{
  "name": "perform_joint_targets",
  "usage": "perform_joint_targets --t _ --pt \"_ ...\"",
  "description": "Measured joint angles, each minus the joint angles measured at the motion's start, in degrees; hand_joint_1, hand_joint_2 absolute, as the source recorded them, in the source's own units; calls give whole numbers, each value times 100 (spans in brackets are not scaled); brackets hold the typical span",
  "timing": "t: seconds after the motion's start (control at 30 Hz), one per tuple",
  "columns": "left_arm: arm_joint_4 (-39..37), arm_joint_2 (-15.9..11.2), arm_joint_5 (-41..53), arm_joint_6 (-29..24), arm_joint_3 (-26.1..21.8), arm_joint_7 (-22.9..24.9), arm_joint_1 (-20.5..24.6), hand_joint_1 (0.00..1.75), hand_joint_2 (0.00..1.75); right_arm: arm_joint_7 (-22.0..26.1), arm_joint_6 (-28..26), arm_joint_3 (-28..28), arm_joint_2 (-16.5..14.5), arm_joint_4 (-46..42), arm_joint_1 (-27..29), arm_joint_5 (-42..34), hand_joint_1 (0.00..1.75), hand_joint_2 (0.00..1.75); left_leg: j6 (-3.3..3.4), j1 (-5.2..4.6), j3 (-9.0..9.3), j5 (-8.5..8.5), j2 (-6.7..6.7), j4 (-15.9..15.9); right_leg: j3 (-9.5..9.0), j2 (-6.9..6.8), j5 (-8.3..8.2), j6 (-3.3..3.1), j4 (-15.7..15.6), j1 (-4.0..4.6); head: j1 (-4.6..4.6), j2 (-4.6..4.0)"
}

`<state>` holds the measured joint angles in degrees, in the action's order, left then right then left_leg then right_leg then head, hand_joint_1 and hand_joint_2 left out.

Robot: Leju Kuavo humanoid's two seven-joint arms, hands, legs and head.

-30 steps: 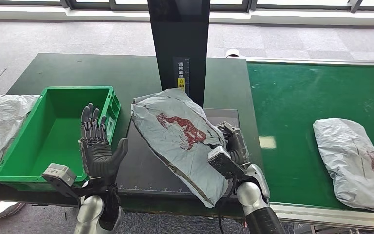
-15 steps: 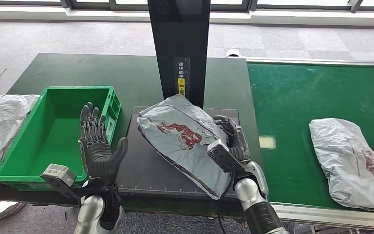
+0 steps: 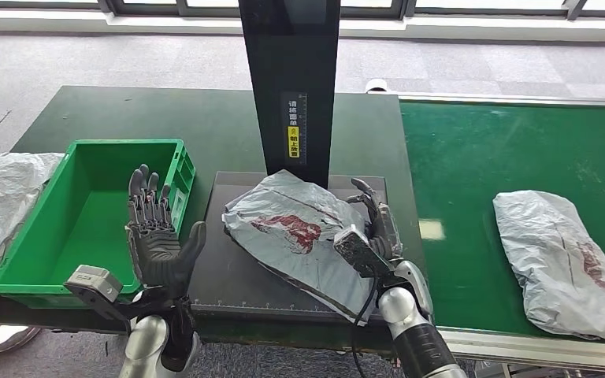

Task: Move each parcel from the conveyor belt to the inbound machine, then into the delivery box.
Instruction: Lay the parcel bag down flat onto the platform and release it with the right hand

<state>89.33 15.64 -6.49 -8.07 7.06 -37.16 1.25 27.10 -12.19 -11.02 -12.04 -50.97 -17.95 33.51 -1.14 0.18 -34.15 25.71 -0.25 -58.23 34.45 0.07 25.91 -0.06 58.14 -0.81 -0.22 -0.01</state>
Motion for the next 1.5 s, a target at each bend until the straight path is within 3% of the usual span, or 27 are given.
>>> perform_joint_targets --t 0.1,0.2,0.33,1.23,1.33,1.5 --pt "0 -2 12 -3 1 -1 0 0 175 -50 -75 0 0 23 -6 58 0 175 0 0 0 0 0 0 0 0 0 0 0 0 0 0" --pt "5 -2 56 -28 7 -4 0 0 175 -186 -316 0 0 54 -19 224 0 175 0 0 0 0 0 0 0 0 0 0 0 0 0 0" --pt "32 -3 101 -66 27 -4 -1 0 175 -187 -423 0 0 120 -71 263 0 0 0 0 0 0 0 0 0 1 0 0 0 0 0 1" --pt "43 -31 331 -120 297 60 31 0 175 -113 -465 12 0 339 -108 157 0 0 0 0 1 0 0 -1 1 1 0 0 0 0 0 -1" --pt "-21 -58 1012 -125 396 311 80 0 175 -66 -456 34 3 227 -63 25 0 0 0 0 1 0 -1 -2 3 -1 0 0 0 -1 0 0" --pt "-933 -193 3291 1 872 832 500 0 175 -190 -232 58 17 -167 67 62 0 0 1 -1 1 0 1 -2 2 1 -2 2 0 -5 1 0"
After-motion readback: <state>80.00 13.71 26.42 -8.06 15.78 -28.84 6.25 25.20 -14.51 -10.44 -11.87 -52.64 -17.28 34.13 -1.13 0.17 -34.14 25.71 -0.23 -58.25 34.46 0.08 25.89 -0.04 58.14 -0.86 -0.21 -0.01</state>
